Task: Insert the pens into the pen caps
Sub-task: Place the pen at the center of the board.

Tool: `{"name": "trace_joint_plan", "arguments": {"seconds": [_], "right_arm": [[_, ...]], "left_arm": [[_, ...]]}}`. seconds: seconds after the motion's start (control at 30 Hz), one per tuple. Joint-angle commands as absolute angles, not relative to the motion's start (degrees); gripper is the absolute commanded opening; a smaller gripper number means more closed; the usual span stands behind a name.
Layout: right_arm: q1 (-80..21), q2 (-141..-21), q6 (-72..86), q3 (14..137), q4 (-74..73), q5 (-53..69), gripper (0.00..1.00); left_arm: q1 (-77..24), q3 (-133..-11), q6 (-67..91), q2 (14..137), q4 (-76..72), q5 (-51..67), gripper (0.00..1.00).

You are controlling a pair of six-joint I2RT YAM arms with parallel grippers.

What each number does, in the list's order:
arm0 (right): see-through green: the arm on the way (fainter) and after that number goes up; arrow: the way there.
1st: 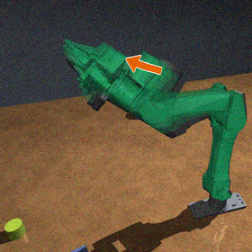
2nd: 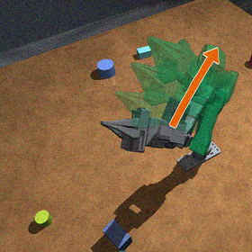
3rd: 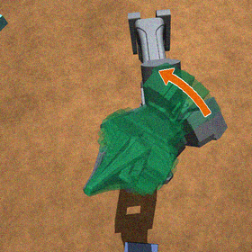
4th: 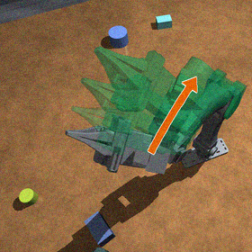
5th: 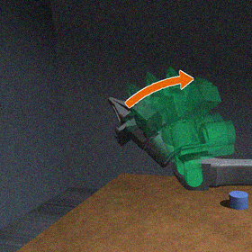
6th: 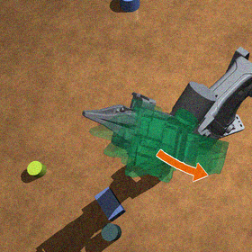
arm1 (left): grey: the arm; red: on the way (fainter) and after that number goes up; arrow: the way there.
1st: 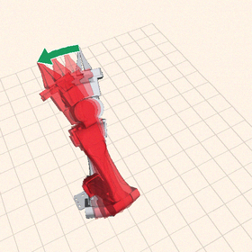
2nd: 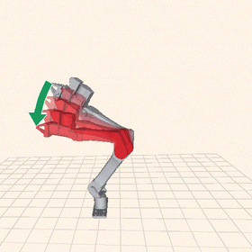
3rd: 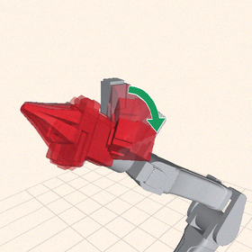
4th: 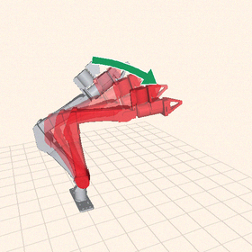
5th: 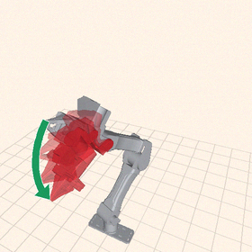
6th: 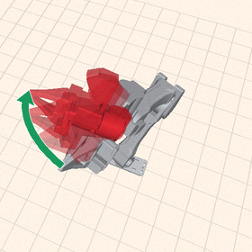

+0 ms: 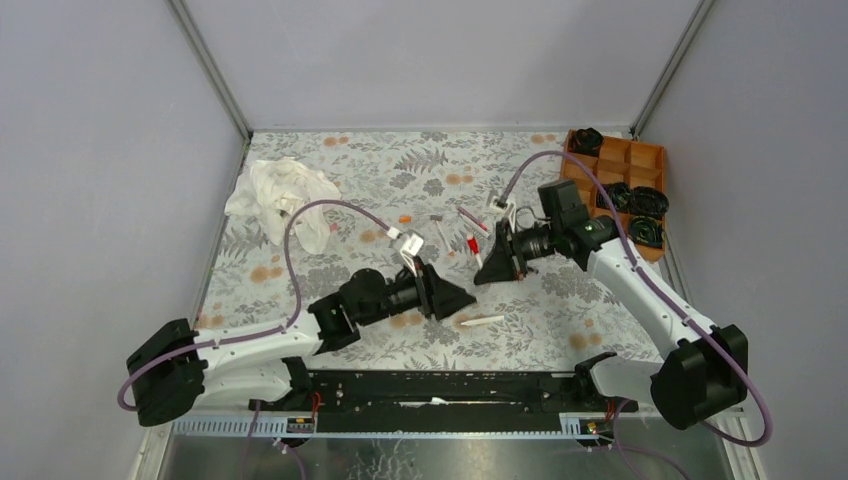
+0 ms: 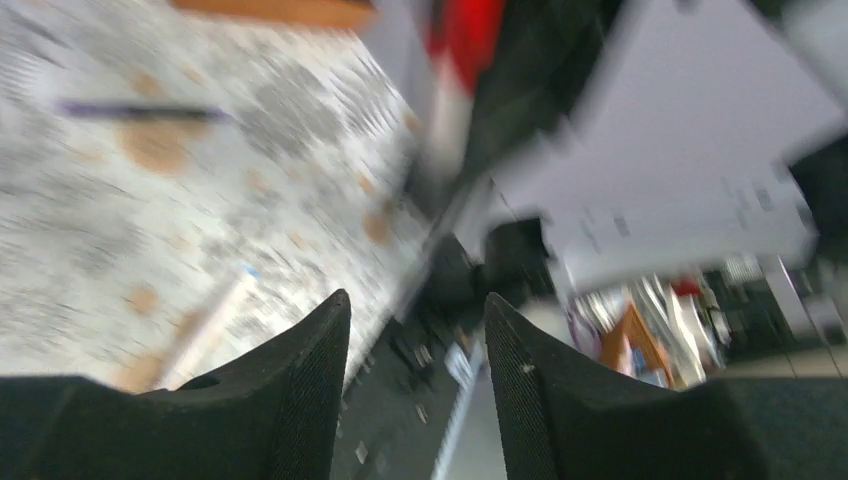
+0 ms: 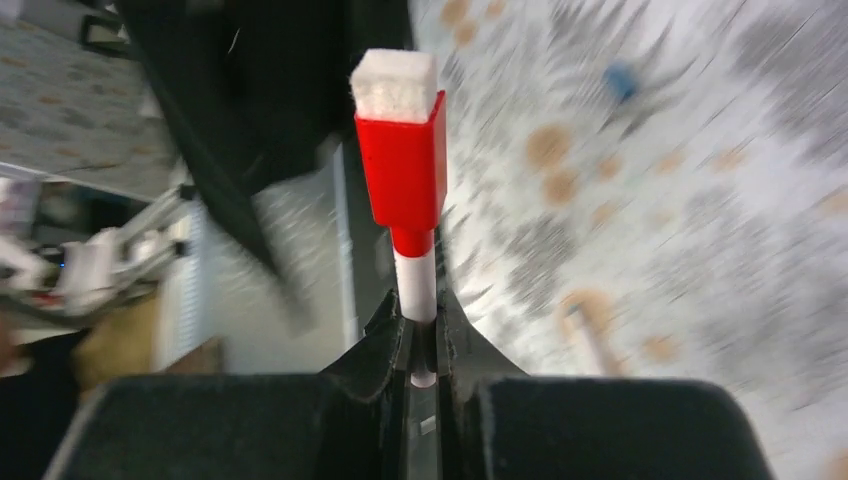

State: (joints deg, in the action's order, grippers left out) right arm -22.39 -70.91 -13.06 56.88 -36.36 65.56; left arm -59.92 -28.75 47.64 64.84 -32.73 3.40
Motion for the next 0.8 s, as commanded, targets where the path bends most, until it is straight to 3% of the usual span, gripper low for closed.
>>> {"name": "trace_joint_plan", "arguments": {"seconds": [0.0,0.27,0.43,0.6,0.7,0.77], "right_arm": [[-19.3,-70.7,-17.3,58.5,-14.2,65.1,0.0],[-19.2,-70.2,-25.1,58.8,-19.6,71.8,0.0],[-19.2,-70.4,-33.4,59.8,-26.4,74.6,0.0],[-19.2,-70.6,-41.6,60.9,-33.4,76.2,0.0],[-19.2,-71.2,-37.4,60.3,-29.2,72.5,0.0],[-19.2,-71.5,-31.0,59.1,-24.4,66.1,0.03]], "left_arm": [[-64.7,-26.9,46.3,59.7,-29.1,21.3,0.6],[-64.4,-22.2,40.6,51.5,-33.7,20.6,0.7],[-64.3,-21.6,36.5,46.9,-30.1,13.2,0.74],[-64.3,-20.7,33.1,44.4,-29.1,6.5,0.86],[-63.9,-21.3,31.9,44.7,-27.4,-0.2,0.97],[-62.1,-22.0,31.5,45.8,-26.7,-1.9,0.99]]}}
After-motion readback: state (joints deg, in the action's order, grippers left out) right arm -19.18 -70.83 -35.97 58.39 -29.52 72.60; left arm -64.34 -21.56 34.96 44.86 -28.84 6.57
